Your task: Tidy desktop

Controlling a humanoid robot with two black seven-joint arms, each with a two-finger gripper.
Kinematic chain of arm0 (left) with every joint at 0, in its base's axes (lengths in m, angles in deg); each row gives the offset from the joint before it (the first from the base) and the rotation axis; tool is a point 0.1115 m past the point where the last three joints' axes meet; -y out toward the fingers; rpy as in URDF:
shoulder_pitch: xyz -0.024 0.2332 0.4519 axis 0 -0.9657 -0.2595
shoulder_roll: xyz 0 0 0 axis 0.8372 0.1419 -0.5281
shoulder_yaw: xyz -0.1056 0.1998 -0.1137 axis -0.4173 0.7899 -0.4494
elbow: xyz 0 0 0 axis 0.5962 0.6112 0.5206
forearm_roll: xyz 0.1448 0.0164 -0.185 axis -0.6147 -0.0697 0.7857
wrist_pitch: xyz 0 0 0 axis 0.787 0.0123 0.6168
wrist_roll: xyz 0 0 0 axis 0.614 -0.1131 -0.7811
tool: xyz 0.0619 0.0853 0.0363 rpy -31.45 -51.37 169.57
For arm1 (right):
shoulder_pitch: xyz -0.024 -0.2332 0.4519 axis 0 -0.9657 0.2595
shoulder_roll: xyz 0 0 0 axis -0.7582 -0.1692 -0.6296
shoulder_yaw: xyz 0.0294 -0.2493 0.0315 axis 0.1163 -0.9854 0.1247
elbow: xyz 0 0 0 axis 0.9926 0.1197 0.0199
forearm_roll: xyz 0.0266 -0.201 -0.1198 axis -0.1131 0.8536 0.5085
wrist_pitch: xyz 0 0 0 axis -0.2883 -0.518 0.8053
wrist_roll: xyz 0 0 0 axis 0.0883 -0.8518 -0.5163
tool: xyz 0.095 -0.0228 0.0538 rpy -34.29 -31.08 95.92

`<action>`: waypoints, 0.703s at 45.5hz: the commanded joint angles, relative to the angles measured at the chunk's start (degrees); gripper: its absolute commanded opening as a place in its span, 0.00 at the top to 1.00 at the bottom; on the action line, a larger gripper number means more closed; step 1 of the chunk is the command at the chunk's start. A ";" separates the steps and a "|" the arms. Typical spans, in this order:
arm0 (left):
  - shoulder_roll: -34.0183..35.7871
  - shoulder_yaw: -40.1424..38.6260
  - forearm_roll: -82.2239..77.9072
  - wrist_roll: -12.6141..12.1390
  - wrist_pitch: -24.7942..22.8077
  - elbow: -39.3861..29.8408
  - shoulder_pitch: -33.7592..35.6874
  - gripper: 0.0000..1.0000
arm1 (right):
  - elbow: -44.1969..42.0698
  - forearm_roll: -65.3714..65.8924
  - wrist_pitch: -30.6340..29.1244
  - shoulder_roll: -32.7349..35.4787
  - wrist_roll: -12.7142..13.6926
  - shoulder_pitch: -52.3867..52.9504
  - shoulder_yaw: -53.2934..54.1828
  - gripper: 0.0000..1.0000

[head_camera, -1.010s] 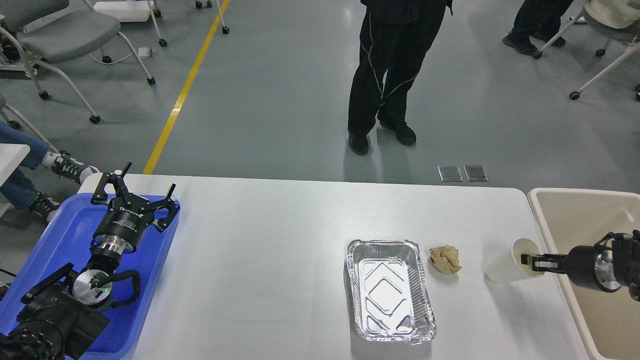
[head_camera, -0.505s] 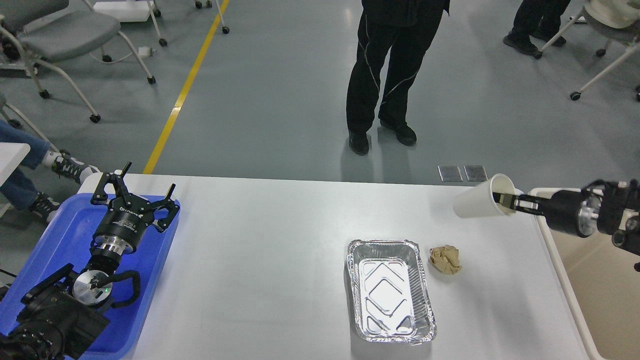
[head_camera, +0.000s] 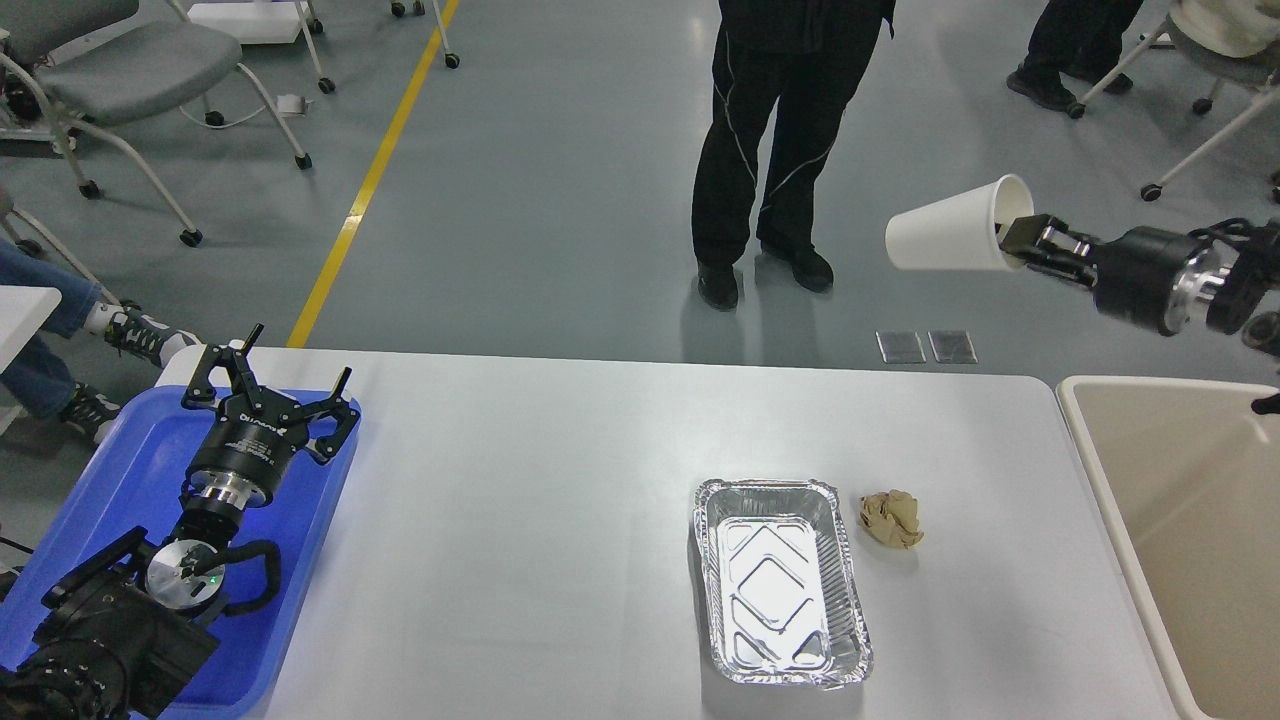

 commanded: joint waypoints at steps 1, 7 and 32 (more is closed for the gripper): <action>0.00 0.00 0.00 0.00 0.00 -0.07 0.00 0.00 | -0.66 -8.42 -1.80 1.62 0.14 2.77 0.21 1.00; 0.00 0.00 0.00 0.00 0.00 0.02 0.00 0.00 | -3.56 -13.51 -1.45 1.88 0.40 1.28 0.13 1.00; 0.00 0.00 0.00 0.00 0.00 0.02 0.00 0.00 | -34.93 -31.18 -1.27 0.74 7.78 -17.62 0.13 1.00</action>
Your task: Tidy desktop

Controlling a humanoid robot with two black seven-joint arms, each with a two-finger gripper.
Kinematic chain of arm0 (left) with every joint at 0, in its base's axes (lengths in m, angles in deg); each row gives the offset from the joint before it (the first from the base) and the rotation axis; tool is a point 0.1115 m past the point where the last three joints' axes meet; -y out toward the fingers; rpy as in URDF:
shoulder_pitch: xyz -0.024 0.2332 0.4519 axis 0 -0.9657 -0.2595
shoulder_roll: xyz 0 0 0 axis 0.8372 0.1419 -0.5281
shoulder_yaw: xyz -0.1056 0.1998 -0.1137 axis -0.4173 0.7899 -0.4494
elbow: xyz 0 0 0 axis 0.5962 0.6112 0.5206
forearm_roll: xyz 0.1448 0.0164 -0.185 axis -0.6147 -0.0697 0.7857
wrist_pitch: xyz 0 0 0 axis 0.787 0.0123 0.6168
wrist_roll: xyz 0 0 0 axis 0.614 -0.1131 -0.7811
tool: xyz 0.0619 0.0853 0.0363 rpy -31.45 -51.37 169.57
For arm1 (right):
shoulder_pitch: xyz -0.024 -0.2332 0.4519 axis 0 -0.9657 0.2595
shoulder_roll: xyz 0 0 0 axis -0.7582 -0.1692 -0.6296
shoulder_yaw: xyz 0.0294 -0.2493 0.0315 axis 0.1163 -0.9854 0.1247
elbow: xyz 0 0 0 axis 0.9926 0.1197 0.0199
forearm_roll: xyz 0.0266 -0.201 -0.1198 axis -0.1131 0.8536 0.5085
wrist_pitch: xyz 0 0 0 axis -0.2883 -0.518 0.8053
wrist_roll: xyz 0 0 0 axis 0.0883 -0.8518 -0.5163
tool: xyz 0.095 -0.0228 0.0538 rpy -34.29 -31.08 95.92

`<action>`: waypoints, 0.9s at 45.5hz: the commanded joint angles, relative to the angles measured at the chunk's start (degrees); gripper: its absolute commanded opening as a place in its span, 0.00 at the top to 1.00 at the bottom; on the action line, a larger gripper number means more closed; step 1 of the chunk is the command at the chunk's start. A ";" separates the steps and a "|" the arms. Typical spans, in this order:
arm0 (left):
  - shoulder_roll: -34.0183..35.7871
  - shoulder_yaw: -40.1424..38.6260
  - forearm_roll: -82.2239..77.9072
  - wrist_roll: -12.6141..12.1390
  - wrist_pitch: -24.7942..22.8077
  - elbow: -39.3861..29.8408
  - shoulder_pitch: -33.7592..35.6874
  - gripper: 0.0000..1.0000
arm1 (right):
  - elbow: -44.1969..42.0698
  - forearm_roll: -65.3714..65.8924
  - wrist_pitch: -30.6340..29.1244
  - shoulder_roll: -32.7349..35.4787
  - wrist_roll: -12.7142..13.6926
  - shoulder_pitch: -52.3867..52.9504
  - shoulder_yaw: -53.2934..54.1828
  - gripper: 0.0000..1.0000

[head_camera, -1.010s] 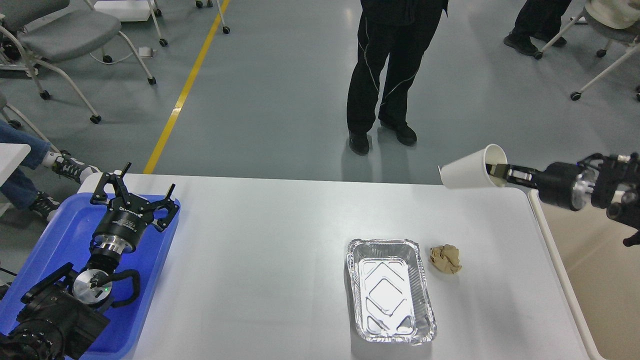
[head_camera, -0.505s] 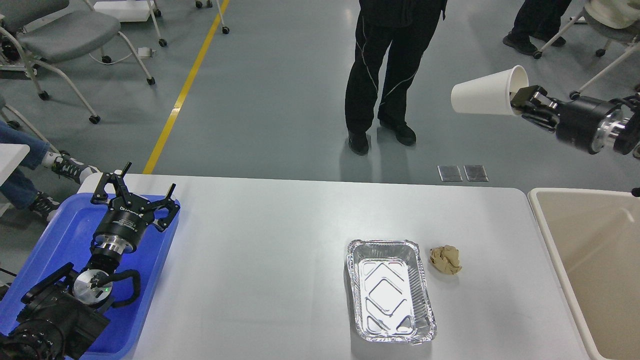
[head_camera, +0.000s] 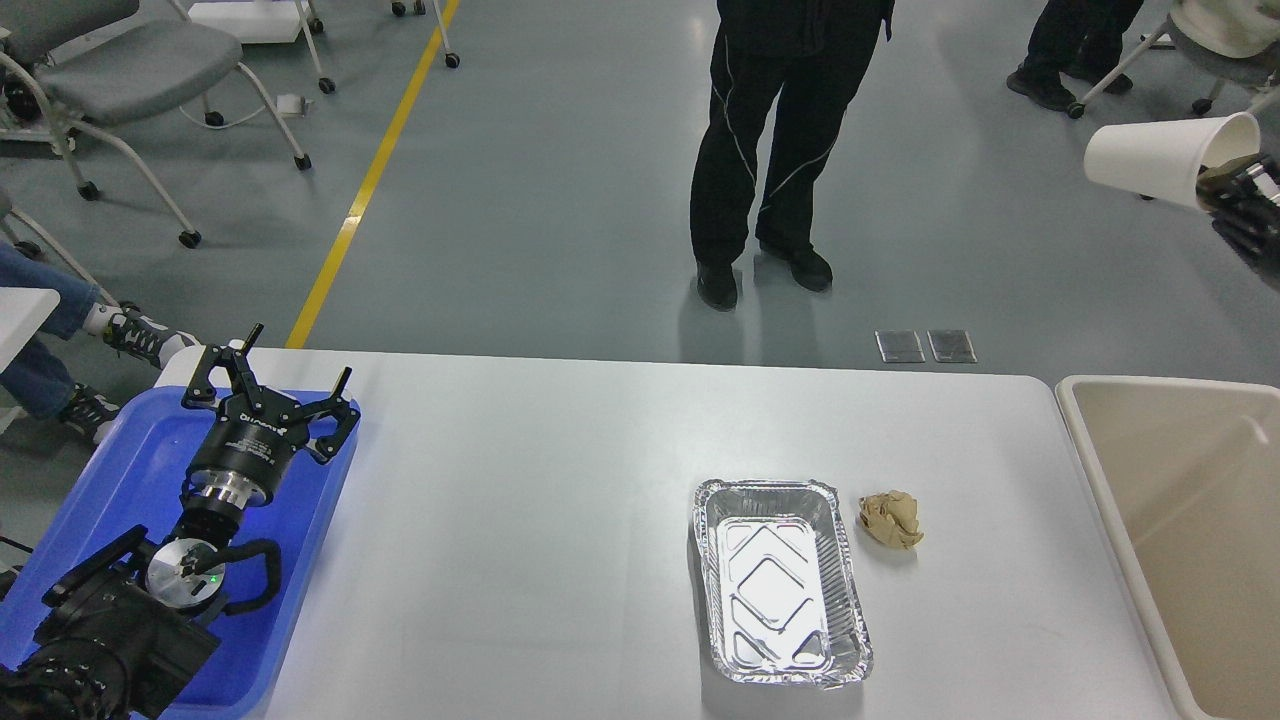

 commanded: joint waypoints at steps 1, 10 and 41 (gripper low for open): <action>0.00 0.00 0.00 0.00 0.00 0.01 0.00 0.00 | -13.77 -6.16 0.06 -0.73 6.21 -7.56 0.07 1.00; 0.00 0.00 0.00 0.00 0.00 -0.08 0.00 0.00 | -18.44 -7.22 0.14 -1.96 14.91 -11.34 0.16 1.00; 0.00 0.00 0.00 0.00 0.00 0.01 0.00 0.00 | -29.16 -8.10 16.31 -16.46 26.70 -28.30 10.79 1.00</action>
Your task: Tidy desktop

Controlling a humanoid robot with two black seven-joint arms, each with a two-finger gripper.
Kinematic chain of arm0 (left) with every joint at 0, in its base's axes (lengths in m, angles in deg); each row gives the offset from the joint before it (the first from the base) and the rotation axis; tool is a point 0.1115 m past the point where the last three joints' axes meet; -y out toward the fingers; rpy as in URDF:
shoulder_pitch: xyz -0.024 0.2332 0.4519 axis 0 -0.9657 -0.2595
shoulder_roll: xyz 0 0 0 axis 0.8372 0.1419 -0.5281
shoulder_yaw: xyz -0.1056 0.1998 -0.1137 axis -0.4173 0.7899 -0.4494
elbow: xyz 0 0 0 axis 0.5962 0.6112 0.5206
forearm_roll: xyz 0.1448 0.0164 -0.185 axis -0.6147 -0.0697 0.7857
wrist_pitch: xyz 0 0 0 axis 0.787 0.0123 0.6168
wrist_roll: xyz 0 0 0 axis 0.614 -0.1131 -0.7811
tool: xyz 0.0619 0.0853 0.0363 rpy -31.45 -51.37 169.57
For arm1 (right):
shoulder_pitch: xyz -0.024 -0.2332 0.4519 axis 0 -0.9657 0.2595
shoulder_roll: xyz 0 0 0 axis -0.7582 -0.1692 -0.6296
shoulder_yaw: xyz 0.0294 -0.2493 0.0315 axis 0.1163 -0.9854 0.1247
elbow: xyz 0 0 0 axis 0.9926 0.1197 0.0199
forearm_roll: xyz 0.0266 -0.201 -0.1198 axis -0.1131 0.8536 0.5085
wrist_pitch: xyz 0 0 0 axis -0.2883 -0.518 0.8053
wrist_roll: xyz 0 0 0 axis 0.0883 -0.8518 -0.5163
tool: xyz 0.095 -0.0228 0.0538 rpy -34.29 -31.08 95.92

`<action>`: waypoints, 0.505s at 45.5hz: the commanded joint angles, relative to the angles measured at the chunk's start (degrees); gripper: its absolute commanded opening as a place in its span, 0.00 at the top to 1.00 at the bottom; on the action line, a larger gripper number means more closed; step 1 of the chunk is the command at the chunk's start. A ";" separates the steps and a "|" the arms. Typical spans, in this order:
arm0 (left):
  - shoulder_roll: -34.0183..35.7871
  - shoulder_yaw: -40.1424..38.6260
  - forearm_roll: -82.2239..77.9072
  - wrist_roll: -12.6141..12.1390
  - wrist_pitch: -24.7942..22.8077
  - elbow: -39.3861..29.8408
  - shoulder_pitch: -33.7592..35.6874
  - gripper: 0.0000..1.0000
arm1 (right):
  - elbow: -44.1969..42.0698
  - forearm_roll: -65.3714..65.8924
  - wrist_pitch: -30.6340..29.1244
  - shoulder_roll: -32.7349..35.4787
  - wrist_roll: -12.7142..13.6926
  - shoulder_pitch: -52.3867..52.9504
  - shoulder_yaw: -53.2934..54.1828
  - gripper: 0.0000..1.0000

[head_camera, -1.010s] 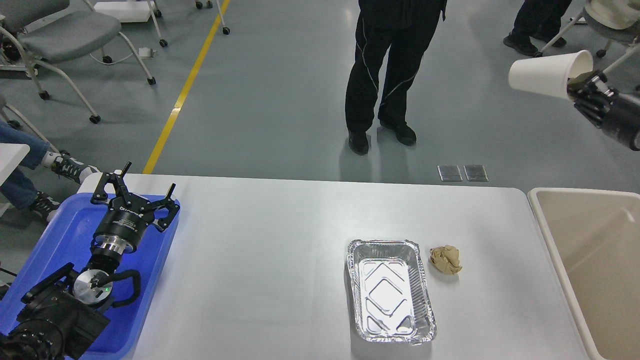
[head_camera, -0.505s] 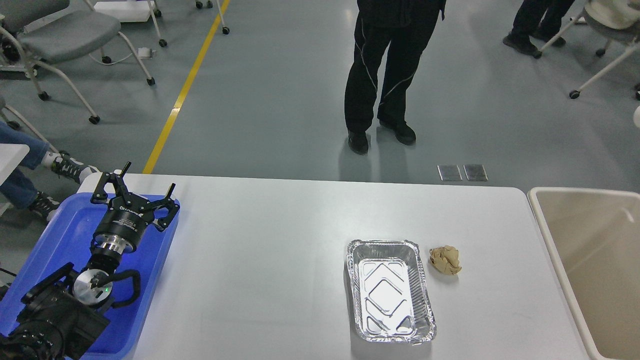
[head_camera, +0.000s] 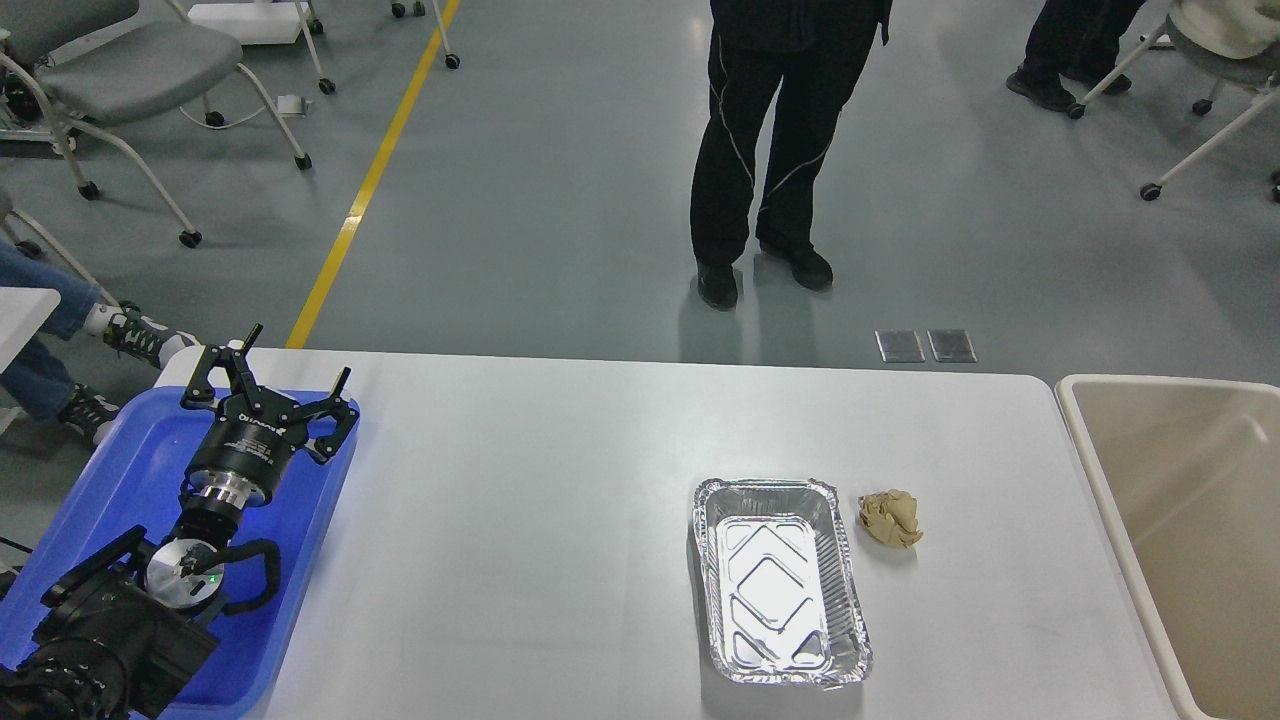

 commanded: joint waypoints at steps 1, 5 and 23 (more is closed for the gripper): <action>0.00 0.00 0.00 0.00 0.00 0.01 0.00 0.00 | -1.85 -0.21 7.61 -5.75 1.33 -6.26 1.50 1.00; 0.00 0.00 0.00 0.00 0.00 0.01 0.00 0.00 | -1.85 -0.30 9.99 -8.12 1.33 -8.11 1.58 1.00; 0.00 0.00 0.00 0.00 0.00 0.01 0.00 0.00 | -1.77 -0.65 13.60 -14.98 1.25 -14.18 4.04 1.00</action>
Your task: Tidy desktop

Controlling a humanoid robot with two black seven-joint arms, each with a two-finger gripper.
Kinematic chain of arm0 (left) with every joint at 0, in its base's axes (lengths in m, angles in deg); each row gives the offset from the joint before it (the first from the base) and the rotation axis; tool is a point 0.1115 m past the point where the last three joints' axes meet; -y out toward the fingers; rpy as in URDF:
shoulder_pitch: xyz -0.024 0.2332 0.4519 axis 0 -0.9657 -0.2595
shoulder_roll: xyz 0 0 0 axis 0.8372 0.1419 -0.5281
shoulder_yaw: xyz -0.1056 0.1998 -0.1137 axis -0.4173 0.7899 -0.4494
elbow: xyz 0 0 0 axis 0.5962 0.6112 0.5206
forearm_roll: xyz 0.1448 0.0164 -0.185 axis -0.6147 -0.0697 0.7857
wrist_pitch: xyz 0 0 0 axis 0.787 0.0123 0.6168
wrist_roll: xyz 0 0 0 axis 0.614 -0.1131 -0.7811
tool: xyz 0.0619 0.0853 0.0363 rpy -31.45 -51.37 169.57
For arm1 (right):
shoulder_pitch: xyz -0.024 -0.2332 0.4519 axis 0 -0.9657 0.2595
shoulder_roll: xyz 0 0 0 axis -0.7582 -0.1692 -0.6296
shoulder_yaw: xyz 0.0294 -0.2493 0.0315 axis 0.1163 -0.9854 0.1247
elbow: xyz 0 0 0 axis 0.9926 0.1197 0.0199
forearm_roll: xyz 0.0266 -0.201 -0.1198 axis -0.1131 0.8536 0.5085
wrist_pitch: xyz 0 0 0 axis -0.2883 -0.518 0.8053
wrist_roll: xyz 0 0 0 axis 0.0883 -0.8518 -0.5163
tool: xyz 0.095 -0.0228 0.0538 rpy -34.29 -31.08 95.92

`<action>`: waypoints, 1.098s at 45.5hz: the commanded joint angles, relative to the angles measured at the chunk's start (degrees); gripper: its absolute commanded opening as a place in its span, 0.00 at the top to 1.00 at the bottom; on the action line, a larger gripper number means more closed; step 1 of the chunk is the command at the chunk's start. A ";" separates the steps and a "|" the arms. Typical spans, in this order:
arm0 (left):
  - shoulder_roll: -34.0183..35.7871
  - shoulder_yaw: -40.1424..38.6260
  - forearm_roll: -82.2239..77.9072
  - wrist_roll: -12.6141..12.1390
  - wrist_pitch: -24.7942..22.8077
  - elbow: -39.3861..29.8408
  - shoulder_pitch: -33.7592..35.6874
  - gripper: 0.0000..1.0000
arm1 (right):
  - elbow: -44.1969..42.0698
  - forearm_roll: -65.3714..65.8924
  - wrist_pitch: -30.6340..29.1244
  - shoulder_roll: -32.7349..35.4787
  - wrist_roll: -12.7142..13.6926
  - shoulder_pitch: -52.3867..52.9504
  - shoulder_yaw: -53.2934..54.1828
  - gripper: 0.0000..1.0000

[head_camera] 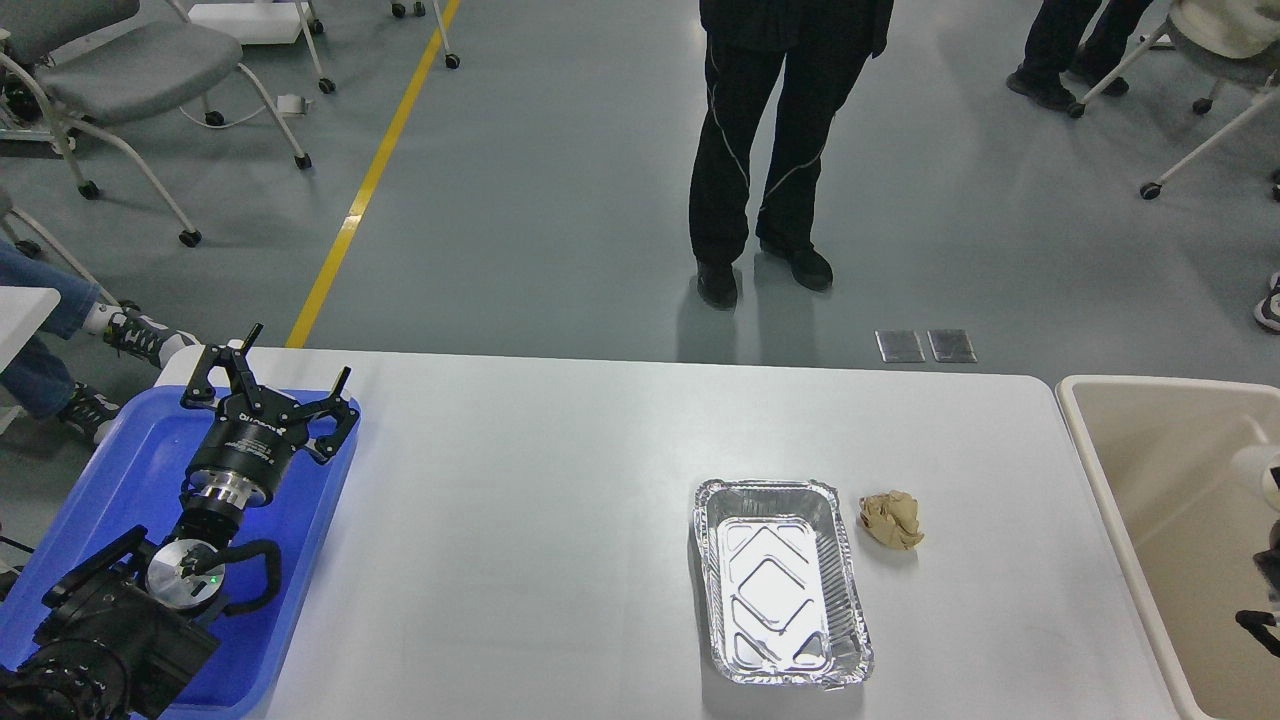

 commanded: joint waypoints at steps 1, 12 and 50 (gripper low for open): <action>0.00 0.00 0.00 0.00 0.00 0.02 0.00 0.00 | -0.04 -0.22 2.10 -3.60 0.01 -3.64 2.45 1.00; 0.00 0.00 0.00 0.00 0.00 0.02 0.00 0.00 | -0.04 0.13 2.01 -3.60 0.01 -4.44 3.07 1.00; 0.00 0.00 0.00 0.00 0.00 0.02 0.00 0.00 | -1.53 0.22 2.80 -4.83 -0.07 -3.56 3.16 0.00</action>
